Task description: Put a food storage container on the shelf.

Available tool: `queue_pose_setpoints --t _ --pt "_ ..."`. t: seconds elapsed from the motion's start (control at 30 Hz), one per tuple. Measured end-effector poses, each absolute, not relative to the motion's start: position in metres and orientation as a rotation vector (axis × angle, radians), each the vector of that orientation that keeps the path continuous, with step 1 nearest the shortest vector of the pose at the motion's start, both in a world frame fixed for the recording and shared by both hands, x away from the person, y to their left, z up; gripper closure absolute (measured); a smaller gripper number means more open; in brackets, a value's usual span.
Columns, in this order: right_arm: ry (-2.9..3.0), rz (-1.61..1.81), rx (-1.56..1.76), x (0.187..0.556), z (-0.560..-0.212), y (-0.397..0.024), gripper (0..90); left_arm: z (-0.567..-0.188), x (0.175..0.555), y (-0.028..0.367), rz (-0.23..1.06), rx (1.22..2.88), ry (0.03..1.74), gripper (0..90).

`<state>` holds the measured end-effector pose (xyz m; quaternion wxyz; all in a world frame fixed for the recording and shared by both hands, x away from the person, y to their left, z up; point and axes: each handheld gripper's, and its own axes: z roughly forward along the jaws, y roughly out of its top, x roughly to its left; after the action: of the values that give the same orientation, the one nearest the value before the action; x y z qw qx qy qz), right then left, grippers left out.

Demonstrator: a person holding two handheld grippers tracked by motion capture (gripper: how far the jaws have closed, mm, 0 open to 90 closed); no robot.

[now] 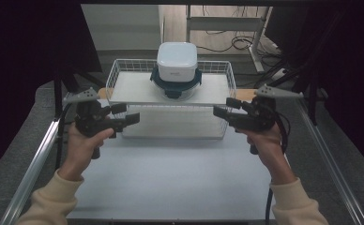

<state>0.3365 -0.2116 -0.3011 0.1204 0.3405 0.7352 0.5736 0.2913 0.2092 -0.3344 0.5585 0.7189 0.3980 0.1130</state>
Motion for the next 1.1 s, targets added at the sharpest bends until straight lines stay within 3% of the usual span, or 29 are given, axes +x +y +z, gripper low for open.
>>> queue_pose_setpoints --t 0.4,0.73,0.87,1.1 --pt "2.17 1.582 0.981 0.272 -0.374 -0.241 30.1 -0.397 0.244 0.195 0.282 1.798 0.999 22.4" --pt "2.264 1.474 1.072 0.261 -0.427 -0.239 28.5 -0.452 0.229 0.196 0.167 1.829 1.107 21.0" --pt "2.323 1.438 1.119 0.264 -0.455 -0.233 28.4 -0.474 0.228 0.195 0.176 1.879 1.152 20.7" --pt "2.364 1.383 1.079 0.26 -0.466 -0.225 26.9 -0.474 0.228 0.195 0.24 1.895 1.133 20.8"
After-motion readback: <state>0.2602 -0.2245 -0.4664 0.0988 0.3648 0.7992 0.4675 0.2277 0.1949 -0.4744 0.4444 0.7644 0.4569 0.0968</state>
